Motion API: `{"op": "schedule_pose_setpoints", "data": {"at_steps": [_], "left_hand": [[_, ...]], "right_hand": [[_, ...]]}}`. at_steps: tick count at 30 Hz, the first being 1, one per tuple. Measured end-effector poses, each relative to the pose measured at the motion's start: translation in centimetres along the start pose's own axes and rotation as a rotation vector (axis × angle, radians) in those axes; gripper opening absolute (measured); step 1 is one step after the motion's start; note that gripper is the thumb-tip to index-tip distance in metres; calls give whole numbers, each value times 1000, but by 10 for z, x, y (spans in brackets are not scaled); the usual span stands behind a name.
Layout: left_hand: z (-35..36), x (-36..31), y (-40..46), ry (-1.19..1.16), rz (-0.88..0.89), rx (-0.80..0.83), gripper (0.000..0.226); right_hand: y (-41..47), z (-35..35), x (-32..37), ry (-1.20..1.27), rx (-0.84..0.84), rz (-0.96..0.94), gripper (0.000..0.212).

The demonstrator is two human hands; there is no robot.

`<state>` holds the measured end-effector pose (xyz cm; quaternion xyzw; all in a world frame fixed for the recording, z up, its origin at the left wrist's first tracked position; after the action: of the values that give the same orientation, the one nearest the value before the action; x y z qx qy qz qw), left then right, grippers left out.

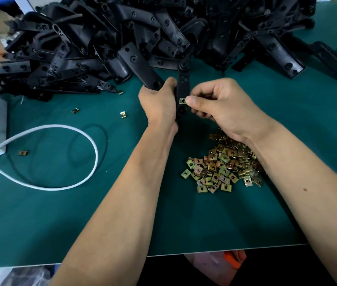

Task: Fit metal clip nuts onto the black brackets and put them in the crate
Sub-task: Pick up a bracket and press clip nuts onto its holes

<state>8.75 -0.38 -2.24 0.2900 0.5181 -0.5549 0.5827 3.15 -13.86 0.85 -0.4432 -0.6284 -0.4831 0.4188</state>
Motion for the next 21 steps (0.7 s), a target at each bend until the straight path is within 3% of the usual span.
{"op": "schedule_pose_setpoints", "data": {"at_steps": [4, 11, 15, 21], "left_hand": [[5, 3, 2, 21, -70, 90, 48], [12, 1, -3, 106, 10, 94, 38], [11, 0, -5, 56, 25, 62, 38], [6, 1, -4, 59, 15, 34, 32]], "right_hand": [[0, 0, -1, -9, 26, -53, 15], [0, -22, 5, -240, 128, -101, 17], [-2, -38, 0, -601, 295, -9, 20], [-8, -32, -7, -707, 515, 82, 13]]}}
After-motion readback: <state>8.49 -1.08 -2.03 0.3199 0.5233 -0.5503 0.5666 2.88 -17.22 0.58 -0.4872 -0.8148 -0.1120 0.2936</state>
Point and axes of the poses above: each hand's wrist, its own y-axis towards the middle knuckle, its own z-axis out of the palm, x = y × z, the point moved 6 cm from there along y, towards the middle knuckle, and after that the axes turned 6 degrees about -z, right-handed, at the moved point
